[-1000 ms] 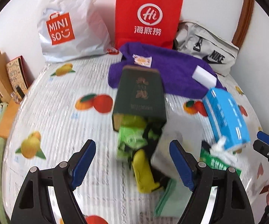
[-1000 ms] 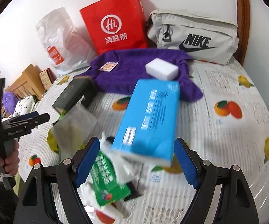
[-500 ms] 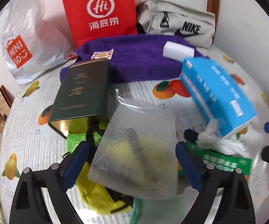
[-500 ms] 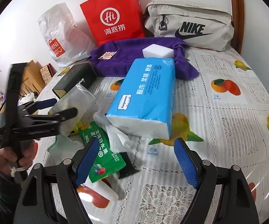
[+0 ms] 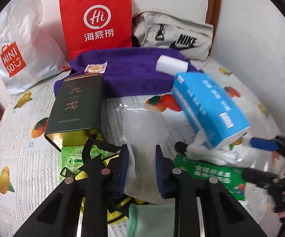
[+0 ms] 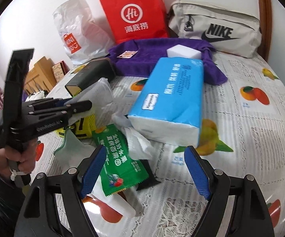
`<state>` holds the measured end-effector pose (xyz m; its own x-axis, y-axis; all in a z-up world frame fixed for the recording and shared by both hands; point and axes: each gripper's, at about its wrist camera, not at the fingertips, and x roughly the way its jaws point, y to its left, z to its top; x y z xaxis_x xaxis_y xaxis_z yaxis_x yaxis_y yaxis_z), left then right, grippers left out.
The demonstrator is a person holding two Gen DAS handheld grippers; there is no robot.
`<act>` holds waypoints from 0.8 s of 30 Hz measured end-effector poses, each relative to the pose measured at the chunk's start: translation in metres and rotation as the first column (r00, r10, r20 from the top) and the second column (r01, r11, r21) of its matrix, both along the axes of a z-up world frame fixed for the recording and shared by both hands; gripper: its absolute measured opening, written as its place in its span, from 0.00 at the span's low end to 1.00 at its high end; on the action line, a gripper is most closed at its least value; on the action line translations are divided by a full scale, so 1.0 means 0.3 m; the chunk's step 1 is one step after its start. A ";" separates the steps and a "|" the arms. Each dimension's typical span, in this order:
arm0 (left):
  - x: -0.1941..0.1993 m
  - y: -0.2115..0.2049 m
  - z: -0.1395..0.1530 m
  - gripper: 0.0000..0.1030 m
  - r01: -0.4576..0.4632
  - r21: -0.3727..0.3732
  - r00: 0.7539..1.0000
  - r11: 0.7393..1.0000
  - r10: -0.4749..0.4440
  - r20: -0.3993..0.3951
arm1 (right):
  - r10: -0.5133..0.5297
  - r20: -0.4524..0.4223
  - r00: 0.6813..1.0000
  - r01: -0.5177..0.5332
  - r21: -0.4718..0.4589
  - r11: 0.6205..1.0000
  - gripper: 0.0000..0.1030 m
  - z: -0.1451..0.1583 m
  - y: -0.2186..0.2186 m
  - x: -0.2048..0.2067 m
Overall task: Organize soft objects
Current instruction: 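Grasp the white mesh bag with the left gripper while the right gripper moves to the tissue pack, then pull a white tissue from the blue pack with the right gripper while the left gripper lifts the mesh bag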
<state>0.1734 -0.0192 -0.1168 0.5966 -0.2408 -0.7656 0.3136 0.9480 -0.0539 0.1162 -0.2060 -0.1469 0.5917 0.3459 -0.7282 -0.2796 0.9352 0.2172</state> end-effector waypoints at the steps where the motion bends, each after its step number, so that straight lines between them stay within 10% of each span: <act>1: -0.003 0.007 0.009 0.20 0.000 -0.019 1.000 1.000 0.000 0.001 | 0.007 0.003 1.000 -0.007 0.003 1.000 0.78 -0.001 0.006 0.003; 10: -0.012 0.041 0.050 0.12 -0.009 -0.110 1.000 0.994 0.010 0.000 | 0.054 -0.023 0.998 -0.054 -0.012 0.998 0.63 -0.043 0.058 0.066; 18: -0.012 0.104 0.029 0.12 -0.047 -0.140 0.999 0.989 0.044 -0.026 | 0.082 -0.063 0.995 -0.079 0.051 0.996 0.06 -0.095 0.059 0.107; 24: -0.014 0.131 0.030 0.12 -0.063 -0.174 0.998 0.983 0.061 -0.020 | 0.122 -0.015 0.992 -0.121 0.053 0.991 0.03 -0.041 0.072 0.067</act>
